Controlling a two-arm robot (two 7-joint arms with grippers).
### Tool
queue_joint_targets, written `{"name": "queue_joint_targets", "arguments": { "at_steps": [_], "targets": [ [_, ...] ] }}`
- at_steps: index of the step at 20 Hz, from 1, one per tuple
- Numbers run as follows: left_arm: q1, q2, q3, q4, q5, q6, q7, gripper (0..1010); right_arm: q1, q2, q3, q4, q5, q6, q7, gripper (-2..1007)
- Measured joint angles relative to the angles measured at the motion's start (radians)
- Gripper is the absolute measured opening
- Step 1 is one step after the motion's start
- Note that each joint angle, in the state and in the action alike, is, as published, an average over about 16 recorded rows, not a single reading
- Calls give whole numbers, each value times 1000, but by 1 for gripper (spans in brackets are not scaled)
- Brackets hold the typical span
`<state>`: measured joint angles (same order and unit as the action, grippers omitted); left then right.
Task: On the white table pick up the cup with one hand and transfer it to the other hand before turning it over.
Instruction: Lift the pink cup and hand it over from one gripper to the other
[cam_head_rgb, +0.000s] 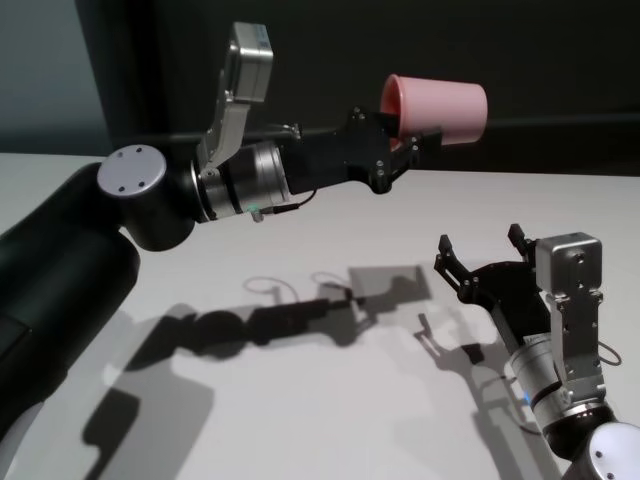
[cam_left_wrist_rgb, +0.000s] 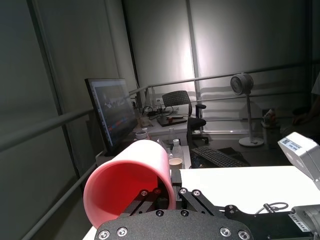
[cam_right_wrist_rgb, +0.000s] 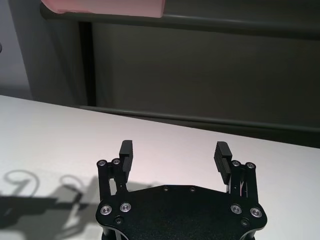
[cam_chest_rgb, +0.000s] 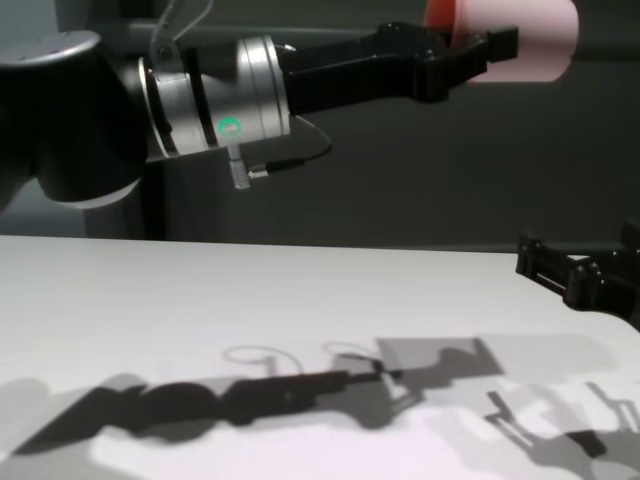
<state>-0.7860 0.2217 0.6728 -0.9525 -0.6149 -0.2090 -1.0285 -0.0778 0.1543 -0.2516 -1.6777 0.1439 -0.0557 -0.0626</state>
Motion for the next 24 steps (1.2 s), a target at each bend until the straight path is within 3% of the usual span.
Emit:
{"name": "queue_joint_targets", "arguments": {
  "at_steps": [5,9,17,24],
  "targets": [
    [0,0,0,0,0,0,0,48,-22,-8,25,-40,30,-13,35,1002],
    [1,0,0,0,0,-1,-1,48,-43,-21,61,-70,106,-28,89,1002],
    [1,0,-1,0,0,-1,-1,48,-74,-51,146,-108,370,-50,233,1002],
    [1,0,-1,0,0,-1,-1,48,-75,-62,197,-103,626,-28,374,1002]
  ]
}}
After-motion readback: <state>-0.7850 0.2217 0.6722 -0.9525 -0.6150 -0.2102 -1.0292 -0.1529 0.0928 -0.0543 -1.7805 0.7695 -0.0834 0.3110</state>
